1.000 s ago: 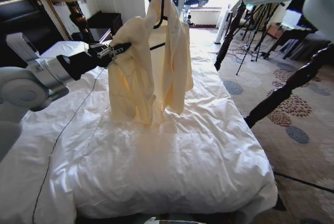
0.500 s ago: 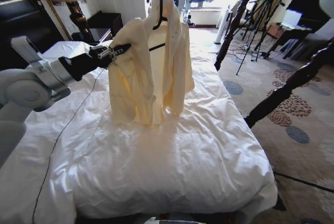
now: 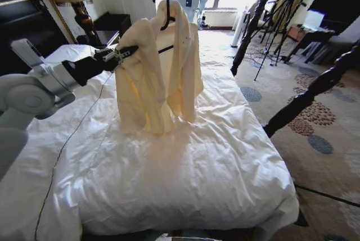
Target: Pick up the clothes from the bed and hang them on the clothes hanger.
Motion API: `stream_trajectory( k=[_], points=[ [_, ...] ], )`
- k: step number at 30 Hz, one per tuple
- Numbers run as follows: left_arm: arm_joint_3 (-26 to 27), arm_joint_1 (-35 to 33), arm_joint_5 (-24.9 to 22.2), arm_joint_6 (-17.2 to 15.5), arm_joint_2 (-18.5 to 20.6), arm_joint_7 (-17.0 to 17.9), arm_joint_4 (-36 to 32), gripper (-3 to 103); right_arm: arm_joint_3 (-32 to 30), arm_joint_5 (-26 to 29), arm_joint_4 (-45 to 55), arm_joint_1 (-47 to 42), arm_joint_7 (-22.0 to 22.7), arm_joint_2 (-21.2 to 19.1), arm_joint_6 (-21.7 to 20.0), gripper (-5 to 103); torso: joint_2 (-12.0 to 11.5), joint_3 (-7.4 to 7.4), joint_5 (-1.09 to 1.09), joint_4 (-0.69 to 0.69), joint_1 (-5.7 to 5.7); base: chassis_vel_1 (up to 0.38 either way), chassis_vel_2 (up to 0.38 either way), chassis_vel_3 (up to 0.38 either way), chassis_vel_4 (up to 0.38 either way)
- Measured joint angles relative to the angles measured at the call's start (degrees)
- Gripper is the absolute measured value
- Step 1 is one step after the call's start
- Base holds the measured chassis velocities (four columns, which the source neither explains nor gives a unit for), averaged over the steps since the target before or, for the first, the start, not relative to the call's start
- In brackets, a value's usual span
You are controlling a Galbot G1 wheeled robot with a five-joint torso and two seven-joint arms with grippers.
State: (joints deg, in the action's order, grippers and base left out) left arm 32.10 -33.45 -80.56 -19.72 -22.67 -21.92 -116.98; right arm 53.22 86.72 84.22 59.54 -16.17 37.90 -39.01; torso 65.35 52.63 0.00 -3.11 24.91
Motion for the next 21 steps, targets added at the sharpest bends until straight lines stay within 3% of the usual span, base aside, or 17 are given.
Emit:
stream_trajectory(
  k=[1,2,4,5,8,9,10,12,17,21],
  points=[
    [0.0,0.1,0.3,0.3,0.2,-1.3,0.2,3,1.5,-4.0,-1.2,0.3,-5.2,-0.4,1.7,100,0.0,0.00,0.00,-0.01,0.00,0.000,0.000,0.000,0.000],
    [0.0,0.1,0.3,0.3,0.2,-1.3,0.2,3,1.5,-4.0,-1.2,0.3,-5.2,-0.4,1.7,100,0.0,0.00,0.00,-0.01,0.00,0.000,0.000,0.000,0.000],
    [-0.1,0.1,0.7,1.0,0.4,-3.3,0.5,3,3.9,-8.5,-3.2,1.6,-13.6,-1.1,5.2,100,0.0,0.00,0.00,-0.01,0.00,0.000,0.000,0.000,0.000],
    [-0.1,0.1,0.7,1.0,0.4,-3.3,0.5,3,3.9,-8.5,-3.2,1.6,-13.6,-1.1,5.2,100,0.0,0.00,0.00,-0.01,0.00,0.000,0.000,0.000,0.000],
    [-0.2,0.1,1.7,1.2,0.3,-5.7,0.7,3,6.9,-15.9,-7.8,4.2,-29.1,-0.8,9.9,100,0.0,0.00,-0.02,0.00,0.00,0.000,0.000,0.000,0.000],
    [-0.2,0.1,1.7,1.2,0.3,-5.7,0.7,3,6.9,-15.9,-7.8,4.2,-29.1,-0.8,9.9,100,0.0,0.00,-0.02,0.00,0.00,0.000,0.000,0.000,0.000],
    [-0.2,0.0,2.0,1.3,0.2,-6.4,0.7,3,7.2,-19.3,-10.3,5.0,-36.5,-0.1,11.9,100,0.0,0.00,-0.01,-0.01,-0.01,0.000,0.000,0.000,0.000],
    [-0.2,-0.1,2.6,1.3,0.1,-7.0,0.5,3,6.8,-22.7,-14.0,5.8,-46.4,1.6,13.5,100,0.0,0.00,0.00,-0.01,-0.01,0.000,0.000,0.000,0.000],
    [-0.2,-0.1,3.0,1.3,-0.1,-7.1,0.0,3,6.4,-23.7,-17.1,7.2,-53.0,4.4,14.3,100,0.0,-0.01,-0.06,0.00,-0.01,0.000,0.000,0.000,0.000],
    [0.1,-0.1,3.0,1.3,-0.1,-7.1,-0.6,3,6.3,-24.4,-17.2,5.9,-53.8,5.9,14.8,100,0.0,-0.02,-0.04,0.00,-0.02,0.000,0.000,0.000,0.000]
  ],
)
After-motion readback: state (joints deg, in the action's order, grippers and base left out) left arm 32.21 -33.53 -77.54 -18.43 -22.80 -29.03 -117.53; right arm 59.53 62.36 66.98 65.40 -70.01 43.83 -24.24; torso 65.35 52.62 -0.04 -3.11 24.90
